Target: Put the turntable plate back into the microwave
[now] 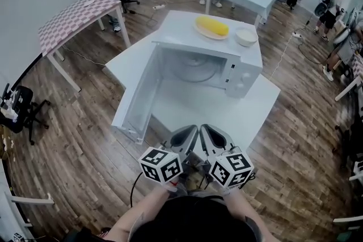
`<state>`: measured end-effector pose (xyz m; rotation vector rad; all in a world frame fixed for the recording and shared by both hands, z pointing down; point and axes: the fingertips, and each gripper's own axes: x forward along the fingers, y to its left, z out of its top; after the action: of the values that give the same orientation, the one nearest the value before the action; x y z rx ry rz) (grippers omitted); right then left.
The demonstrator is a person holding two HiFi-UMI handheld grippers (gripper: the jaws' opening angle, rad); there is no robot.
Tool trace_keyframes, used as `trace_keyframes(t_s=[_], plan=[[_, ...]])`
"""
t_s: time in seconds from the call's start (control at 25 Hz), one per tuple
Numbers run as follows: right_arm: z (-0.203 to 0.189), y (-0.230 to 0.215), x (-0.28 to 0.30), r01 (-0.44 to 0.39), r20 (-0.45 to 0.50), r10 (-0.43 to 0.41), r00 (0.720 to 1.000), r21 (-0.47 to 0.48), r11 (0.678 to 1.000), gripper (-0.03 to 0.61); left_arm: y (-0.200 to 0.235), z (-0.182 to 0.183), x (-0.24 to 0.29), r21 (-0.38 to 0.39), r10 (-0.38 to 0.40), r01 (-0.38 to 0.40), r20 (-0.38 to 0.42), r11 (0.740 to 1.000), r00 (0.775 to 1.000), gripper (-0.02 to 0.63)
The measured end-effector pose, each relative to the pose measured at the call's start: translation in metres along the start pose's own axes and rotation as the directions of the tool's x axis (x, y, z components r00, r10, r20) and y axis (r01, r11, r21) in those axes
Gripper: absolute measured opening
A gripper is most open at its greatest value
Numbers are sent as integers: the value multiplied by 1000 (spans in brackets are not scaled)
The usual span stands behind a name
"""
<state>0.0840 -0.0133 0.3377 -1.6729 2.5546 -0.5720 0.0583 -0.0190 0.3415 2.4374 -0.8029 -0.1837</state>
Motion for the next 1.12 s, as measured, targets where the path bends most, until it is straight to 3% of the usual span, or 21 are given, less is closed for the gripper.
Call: trace_keyframes(t_s=[0.68,1.12], plan=[[-8,8,-29,-11,1,11,1000,-43,999,29,-6,1,-27,5,37,-37,38,999,999,12],[-12,7,-30,-11,-4,11,1000,-26,1000,29,-1,-4,-25,-2,49,-49,8,999,999,12]])
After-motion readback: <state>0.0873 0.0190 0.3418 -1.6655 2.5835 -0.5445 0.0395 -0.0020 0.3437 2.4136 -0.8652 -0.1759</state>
